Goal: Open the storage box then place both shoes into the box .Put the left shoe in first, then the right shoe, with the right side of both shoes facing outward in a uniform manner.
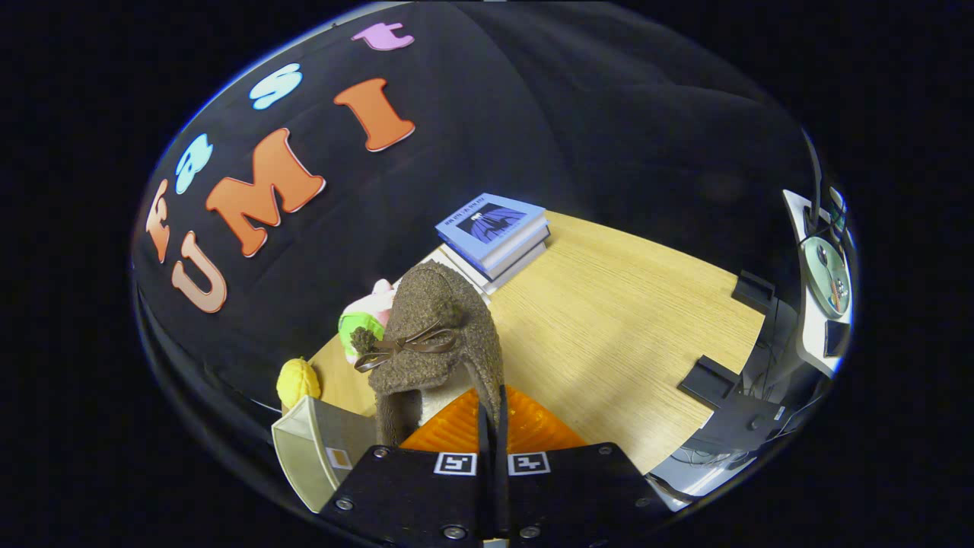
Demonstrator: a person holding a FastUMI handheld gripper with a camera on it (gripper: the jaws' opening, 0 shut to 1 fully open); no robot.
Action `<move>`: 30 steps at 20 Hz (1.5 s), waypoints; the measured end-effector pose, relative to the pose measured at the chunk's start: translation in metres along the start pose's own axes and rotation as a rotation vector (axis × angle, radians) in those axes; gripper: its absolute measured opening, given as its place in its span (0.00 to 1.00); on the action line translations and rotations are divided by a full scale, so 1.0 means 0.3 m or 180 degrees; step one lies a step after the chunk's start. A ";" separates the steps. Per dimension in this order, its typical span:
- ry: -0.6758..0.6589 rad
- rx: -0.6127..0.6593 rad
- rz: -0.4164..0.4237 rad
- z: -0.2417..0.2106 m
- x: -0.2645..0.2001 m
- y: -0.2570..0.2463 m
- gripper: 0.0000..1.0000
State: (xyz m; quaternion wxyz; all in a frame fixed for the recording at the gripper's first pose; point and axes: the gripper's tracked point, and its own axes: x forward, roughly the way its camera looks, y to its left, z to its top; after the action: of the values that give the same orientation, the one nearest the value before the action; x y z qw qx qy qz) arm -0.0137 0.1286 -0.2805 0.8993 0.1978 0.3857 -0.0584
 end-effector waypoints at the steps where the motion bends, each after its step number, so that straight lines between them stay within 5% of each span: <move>1: -0.0027 -0.0031 0.0052 -0.001 -0.038 0.051 0.01; 15: 0.0232 -0.0583 0.0559 -0.336 -0.191 0.654 0.01; 25: 0.0576 -0.1067 0.0180 -0.582 -0.043 0.638 0.01; 30: 0.0793 -0.1024 0.0250 -0.654 -0.027 0.645 0.05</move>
State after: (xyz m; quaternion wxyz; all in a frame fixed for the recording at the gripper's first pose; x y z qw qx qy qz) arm -0.1009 0.3839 -0.3371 0.8662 0.0722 0.4903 0.0640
